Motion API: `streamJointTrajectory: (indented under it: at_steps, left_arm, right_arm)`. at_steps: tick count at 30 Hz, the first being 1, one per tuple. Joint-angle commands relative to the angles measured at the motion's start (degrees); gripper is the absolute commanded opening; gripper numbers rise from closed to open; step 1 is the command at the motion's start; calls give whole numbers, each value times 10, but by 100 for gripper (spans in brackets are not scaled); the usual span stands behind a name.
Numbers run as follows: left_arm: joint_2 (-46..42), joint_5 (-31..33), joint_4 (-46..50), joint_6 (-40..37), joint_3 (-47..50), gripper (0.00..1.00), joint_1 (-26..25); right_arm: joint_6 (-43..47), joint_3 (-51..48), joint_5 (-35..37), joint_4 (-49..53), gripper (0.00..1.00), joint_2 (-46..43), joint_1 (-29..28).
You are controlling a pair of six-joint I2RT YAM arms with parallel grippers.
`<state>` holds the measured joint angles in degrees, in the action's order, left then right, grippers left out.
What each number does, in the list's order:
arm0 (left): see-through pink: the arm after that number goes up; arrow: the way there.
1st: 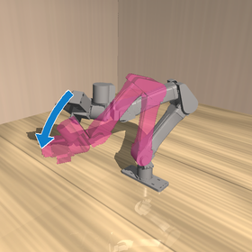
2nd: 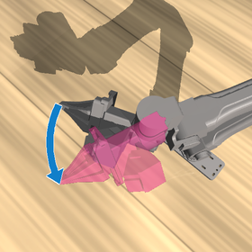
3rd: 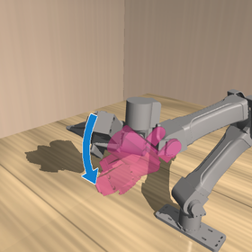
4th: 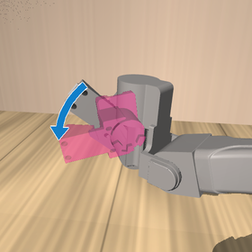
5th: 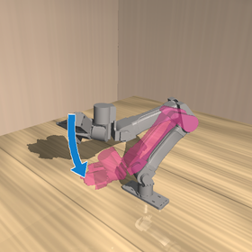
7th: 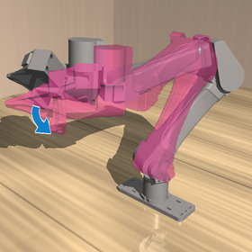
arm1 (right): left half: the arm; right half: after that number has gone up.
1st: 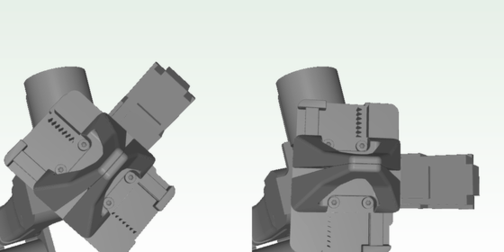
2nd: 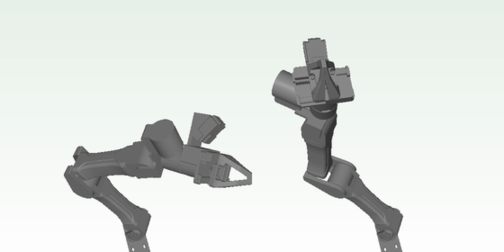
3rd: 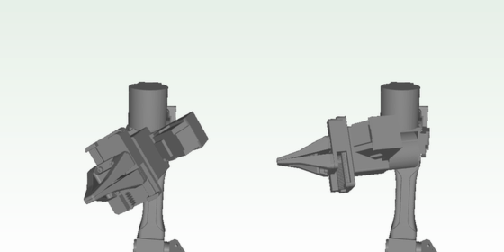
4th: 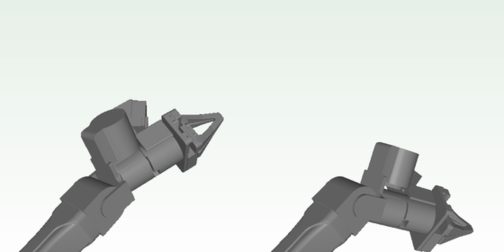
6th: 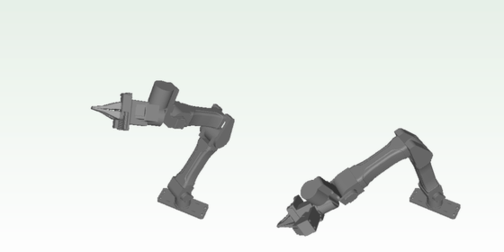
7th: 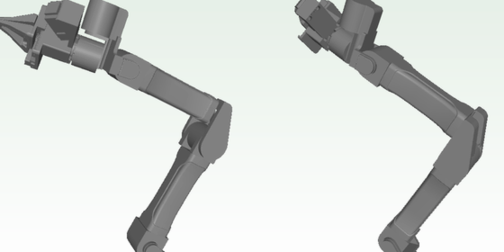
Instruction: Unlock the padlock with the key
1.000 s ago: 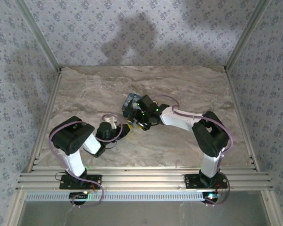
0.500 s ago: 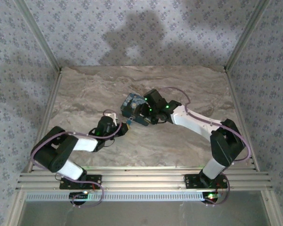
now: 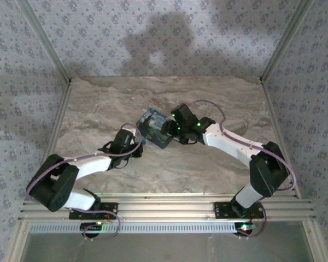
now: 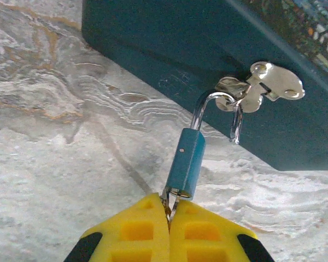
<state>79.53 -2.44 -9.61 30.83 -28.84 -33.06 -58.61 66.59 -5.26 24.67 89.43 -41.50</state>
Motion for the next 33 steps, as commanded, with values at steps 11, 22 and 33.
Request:
streamJointTrajectory:
  at_steps: [11,22,33]
  left_arm:
    - [-32,93,159,-63,-40,0,-44]
    - [-60,193,285,-25,-95,0,-55]
    - [-11,223,356,-25,-154,0,9]
  right_arm:
    - [27,-29,11,8,61,-28,40]
    - [37,-73,-8,-30,61,-36,67]
    - [52,-118,-31,-52,62,-57,104]
